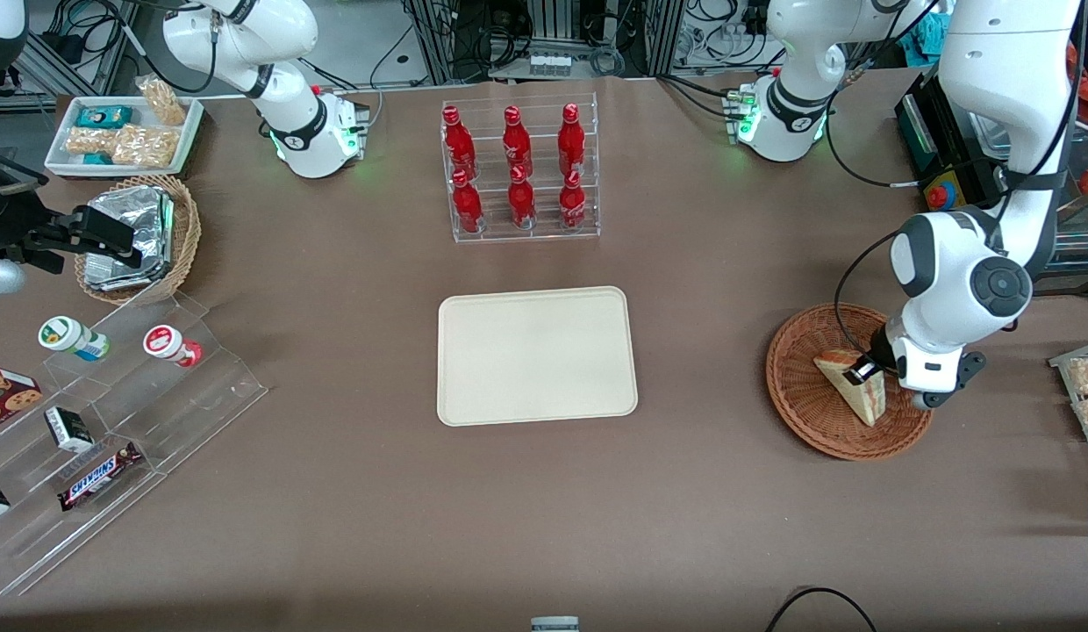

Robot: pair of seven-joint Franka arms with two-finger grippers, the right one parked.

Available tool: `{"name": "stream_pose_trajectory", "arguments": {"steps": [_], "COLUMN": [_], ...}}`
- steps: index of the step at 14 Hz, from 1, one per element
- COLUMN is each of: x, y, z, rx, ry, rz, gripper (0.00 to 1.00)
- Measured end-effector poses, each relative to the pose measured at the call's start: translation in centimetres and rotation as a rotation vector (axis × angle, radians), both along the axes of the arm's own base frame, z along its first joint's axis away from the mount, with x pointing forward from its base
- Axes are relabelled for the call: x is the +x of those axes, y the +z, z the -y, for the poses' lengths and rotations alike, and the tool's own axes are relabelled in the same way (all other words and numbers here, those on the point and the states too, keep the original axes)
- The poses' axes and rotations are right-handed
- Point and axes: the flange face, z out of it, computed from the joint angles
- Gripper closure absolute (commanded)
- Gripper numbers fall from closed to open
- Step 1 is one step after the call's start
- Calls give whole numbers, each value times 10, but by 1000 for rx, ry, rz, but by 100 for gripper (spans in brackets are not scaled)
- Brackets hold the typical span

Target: Place sandwich from basket to tray

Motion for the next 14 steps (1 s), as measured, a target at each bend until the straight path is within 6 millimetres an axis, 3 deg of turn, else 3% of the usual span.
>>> {"name": "stream_pose_trajectory", "arguments": {"steps": [2, 4, 7, 10, 14], "x": [16, 28, 24, 3, -28], "y": [32, 62, 84, 73, 31], "z": [26, 63, 144, 232, 366], "rx": [1, 5, -7, -7, -32], "ry": [-50, -232, -503, -553, -520], "rz": [-15, -18, -16, -29, -32], "gripper": [100, 99, 100, 100, 100]}}
